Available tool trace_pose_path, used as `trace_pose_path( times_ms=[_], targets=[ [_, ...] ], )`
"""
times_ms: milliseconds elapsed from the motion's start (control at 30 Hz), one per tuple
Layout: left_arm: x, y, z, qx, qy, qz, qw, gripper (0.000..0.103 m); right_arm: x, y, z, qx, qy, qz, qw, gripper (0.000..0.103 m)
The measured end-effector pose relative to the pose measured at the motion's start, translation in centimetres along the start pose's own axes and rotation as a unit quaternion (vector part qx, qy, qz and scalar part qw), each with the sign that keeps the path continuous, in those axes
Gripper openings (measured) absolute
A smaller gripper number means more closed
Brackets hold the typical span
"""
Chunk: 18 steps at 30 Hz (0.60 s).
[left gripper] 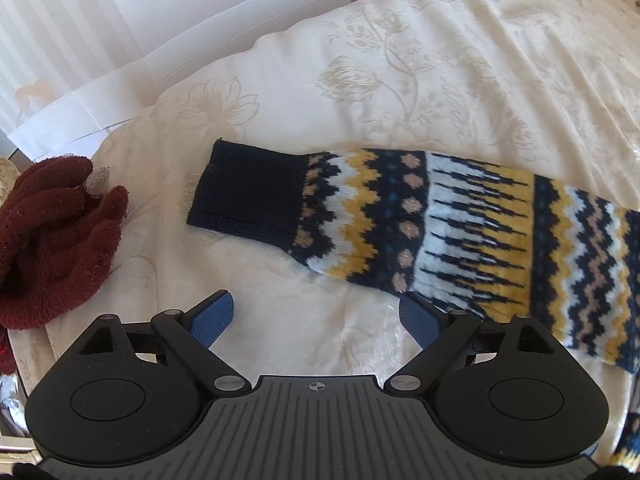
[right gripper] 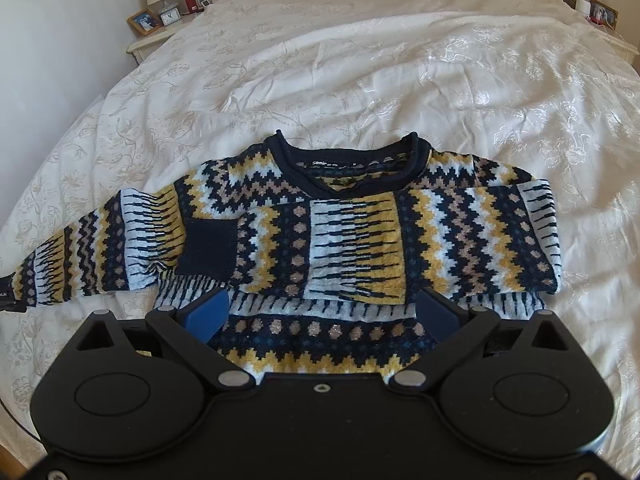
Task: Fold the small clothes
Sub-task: 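Grasp the navy cuff with the left tool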
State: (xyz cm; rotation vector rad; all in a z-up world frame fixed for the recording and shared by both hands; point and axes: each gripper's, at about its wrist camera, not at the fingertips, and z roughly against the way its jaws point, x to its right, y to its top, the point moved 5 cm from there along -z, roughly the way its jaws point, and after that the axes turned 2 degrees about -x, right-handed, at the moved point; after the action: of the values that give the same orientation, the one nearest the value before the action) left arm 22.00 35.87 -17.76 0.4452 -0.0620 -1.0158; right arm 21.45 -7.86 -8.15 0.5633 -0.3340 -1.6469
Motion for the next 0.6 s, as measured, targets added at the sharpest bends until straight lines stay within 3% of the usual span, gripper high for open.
trace_pose_path(
  times_ms=[367,600],
  targets=[
    [-0.8,1.9,-3.1,0.010,-0.022,0.027,0.9993,0.091,-1.5,0.3,-0.6,-0.009,-0.006,-0.009,1.000,0.100],
    [-1.6,1.8,-1.5,0.018,-0.095,0.040,0.9945,0.091,-2.1,0.3,-0.6,-0.014,0.000,-0.002,1.000,0.100]
  ],
)
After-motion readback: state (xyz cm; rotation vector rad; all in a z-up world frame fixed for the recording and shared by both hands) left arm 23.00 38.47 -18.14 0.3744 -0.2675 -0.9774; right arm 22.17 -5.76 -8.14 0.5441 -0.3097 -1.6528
